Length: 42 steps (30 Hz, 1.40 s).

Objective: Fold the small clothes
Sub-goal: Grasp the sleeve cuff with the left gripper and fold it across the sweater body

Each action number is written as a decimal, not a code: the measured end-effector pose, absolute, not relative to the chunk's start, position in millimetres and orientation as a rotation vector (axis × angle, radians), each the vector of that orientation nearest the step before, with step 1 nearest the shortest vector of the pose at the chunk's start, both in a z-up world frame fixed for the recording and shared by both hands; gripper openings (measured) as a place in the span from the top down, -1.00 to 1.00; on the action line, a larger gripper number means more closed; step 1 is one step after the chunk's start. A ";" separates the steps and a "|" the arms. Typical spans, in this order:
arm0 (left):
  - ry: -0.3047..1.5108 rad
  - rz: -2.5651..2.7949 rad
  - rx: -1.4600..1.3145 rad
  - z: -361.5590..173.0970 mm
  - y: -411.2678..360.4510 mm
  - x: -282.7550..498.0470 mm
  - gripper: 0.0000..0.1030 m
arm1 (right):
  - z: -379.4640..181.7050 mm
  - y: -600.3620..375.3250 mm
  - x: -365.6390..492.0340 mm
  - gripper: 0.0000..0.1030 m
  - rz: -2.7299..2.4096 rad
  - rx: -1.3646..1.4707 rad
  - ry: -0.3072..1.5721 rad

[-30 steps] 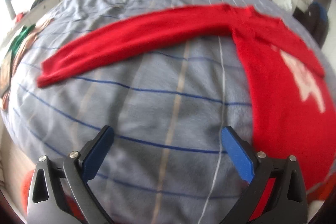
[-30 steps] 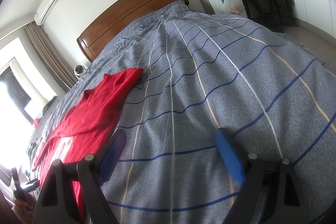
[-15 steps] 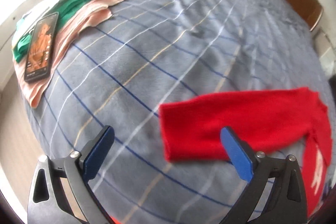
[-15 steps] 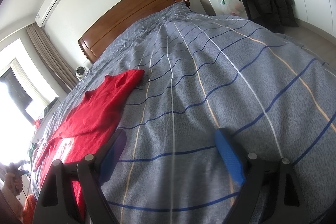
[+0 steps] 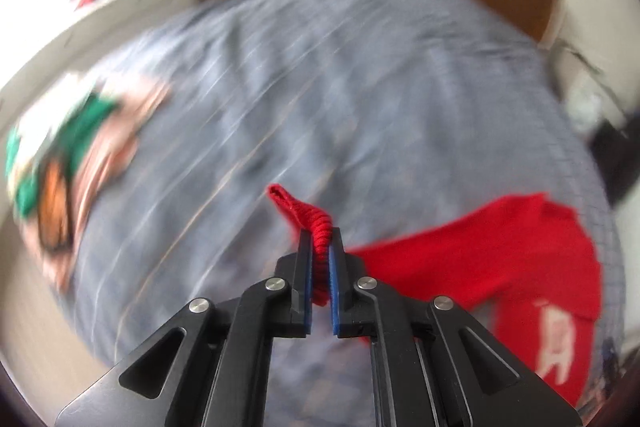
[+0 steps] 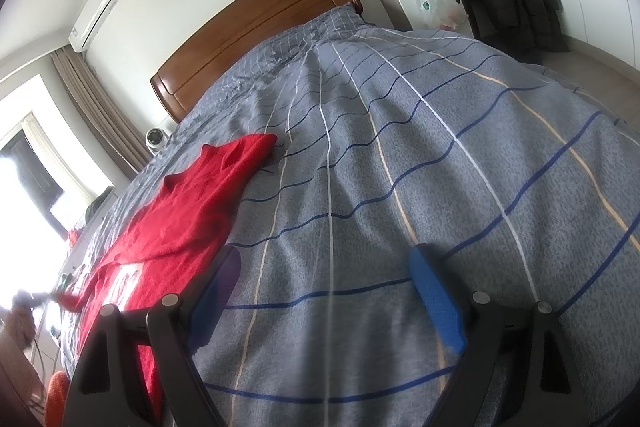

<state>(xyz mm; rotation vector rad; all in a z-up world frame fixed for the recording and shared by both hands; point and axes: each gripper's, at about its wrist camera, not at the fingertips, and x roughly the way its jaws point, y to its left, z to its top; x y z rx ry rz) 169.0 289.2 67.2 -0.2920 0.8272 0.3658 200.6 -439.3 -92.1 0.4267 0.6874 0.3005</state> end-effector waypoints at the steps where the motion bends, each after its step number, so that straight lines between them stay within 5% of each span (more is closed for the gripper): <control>1: 0.807 0.326 -0.258 81.5 270.2 181.1 0.90 | -92.2 -440.0 200.2 -0.66 0.301 0.426 0.686; 6: 0.707 0.050 -0.122 144.7 132.0 249.9 0.90 | -91.6 -442.2 199.9 -0.66 0.305 0.429 0.681; 10: 0.691 -0.146 -0.060 138.6 24.8 278.7 0.84 | -91.4 -442.0 199.8 -0.67 0.305 0.428 0.681; 12: 0.763 -0.242 -0.034 114.8 -19.2 287.5 0.52 | -91.4 -442.1 199.7 -0.67 0.305 0.428 0.681; 13: 0.807 -0.262 -0.022 102.2 -32.5 293.1 0.09 | -91.4 -442.5 199.8 -0.67 0.305 0.429 0.681; 14: 0.827 -0.262 -0.016 91.3 -39.0 294.8 -0.10 | -91.3 -442.8 199.8 -0.67 0.305 0.429 0.681; 18: 0.834 -0.182 0.015 58.2 -2.5 287.6 -0.11 | -91.4 -442.3 199.7 -0.67 0.306 0.429 0.680; 25: 0.880 -0.005 0.063 -7.1 115.1 244.6 0.18 | -91.5 -445.1 198.7 -0.67 0.321 0.441 0.663; 33: 0.935 -0.080 0.175 -71.2 83.6 236.6 0.11 | -92.1 -446.3 198.0 -0.68 0.325 0.441 0.660; 34: 0.934 -0.059 0.154 -76.7 80.1 241.0 0.18 | -92.1 -446.5 198.0 -0.68 0.325 0.441 0.661; 35: 0.906 -0.014 0.146 -82.1 78.4 246.4 0.66 | -92.1 -446.1 198.1 -0.68 0.324 0.440 0.662; 36: 0.876 0.051 0.153 -81.6 78.4 243.8 0.92 | -92.1 -445.8 198.3 -0.68 0.322 0.438 0.664; 42: 0.796 0.169 -0.043 -94.2 102.3 211.4 0.94 | -92.5 -442.6 201.3 -0.68 0.316 0.427 0.671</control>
